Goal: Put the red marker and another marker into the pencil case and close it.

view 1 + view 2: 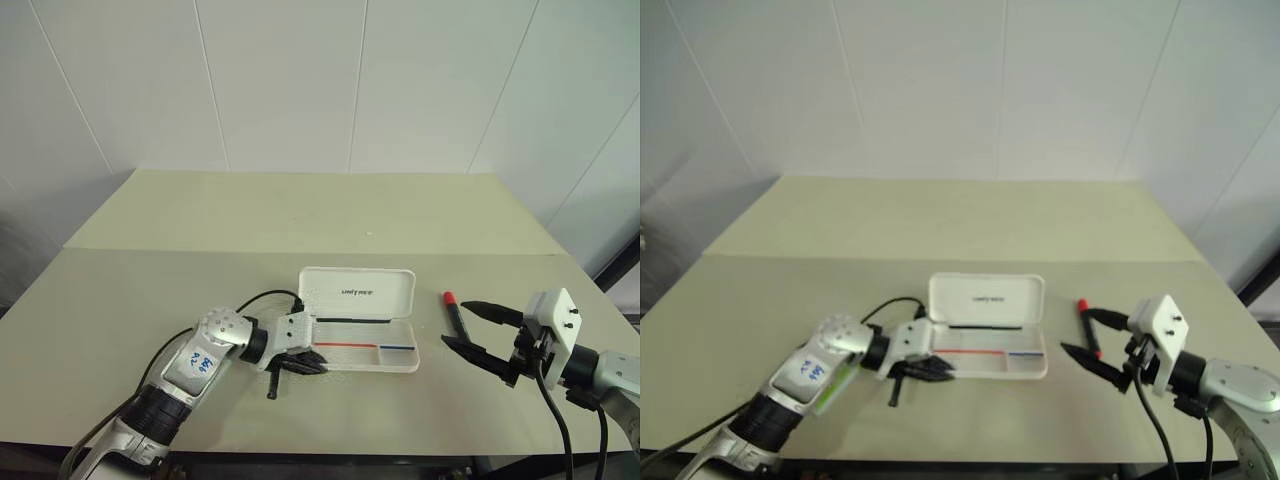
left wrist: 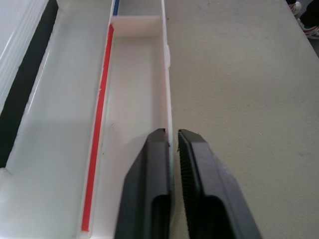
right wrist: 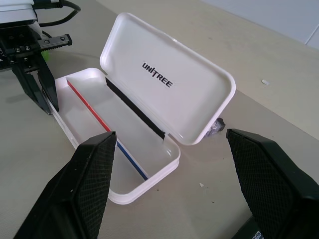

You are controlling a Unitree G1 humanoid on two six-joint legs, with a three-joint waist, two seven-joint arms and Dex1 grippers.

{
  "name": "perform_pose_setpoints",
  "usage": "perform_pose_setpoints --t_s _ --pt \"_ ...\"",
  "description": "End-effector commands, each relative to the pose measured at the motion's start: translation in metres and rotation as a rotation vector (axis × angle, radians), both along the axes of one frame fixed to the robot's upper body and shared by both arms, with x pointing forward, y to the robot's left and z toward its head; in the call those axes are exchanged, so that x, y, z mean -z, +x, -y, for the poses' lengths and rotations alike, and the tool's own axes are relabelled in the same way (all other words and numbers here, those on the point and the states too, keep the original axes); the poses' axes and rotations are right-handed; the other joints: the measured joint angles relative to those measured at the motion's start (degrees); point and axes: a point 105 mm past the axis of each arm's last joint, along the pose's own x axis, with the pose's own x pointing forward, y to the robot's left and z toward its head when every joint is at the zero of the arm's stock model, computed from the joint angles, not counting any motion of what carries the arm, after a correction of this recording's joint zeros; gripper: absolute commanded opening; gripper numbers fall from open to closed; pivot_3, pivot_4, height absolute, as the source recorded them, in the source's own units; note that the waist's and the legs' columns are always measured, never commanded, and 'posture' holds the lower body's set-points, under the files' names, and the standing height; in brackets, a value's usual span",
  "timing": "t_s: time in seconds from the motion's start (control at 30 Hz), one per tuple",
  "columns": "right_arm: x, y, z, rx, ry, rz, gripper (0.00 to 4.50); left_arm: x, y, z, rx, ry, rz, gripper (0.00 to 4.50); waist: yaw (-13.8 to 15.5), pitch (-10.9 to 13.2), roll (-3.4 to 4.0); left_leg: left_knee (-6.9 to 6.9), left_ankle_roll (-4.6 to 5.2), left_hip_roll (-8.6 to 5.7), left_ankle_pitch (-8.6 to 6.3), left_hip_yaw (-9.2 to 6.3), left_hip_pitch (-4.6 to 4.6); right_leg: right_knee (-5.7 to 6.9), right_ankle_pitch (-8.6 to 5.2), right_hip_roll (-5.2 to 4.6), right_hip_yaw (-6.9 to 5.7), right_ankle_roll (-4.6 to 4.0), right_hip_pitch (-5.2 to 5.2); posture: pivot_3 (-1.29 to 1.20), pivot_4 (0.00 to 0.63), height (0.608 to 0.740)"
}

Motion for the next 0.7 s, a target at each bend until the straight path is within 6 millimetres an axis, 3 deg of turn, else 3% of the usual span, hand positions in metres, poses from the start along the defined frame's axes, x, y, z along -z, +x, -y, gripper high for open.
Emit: perform_pose_setpoints --t_s 0.03,0.33,0.7 --pt "-0.014 -0.003 0.001 -0.004 -0.021 0.053 4.5 -0.002 -0.006 0.002 0.013 -0.001 0.001 1.57 0.0 0.0 0.0 -0.01 0.0 0.0 0.0 0.0 0.0 0.0 0.0 0.0 0.0 0.0 0.0 0.0 0.15 0.74" --pt "-0.014 -0.002 0.0 -0.009 -0.023 0.051 4.5 -0.009 -0.022 0.006 0.023 -0.025 -0.025 4.47 0.0 0.0 0.0 -0.02 0.0 0.0 0.0 0.0 -0.03 -0.05 0.0 0.0 0.0 0.0 0.0 0.0 0.15 0.74" --pt "-0.011 0.001 -0.002 -0.014 -0.017 0.044 4.5 -0.029 -0.033 0.005 0.039 -0.087 -0.035 4.47 0.0 0.0 0.01 -0.04 0.01 0.01 -0.01 0.0 -0.07 -0.24 -0.02 0.0 0.0 -0.03 0.0 0.0 0.15 0.74"
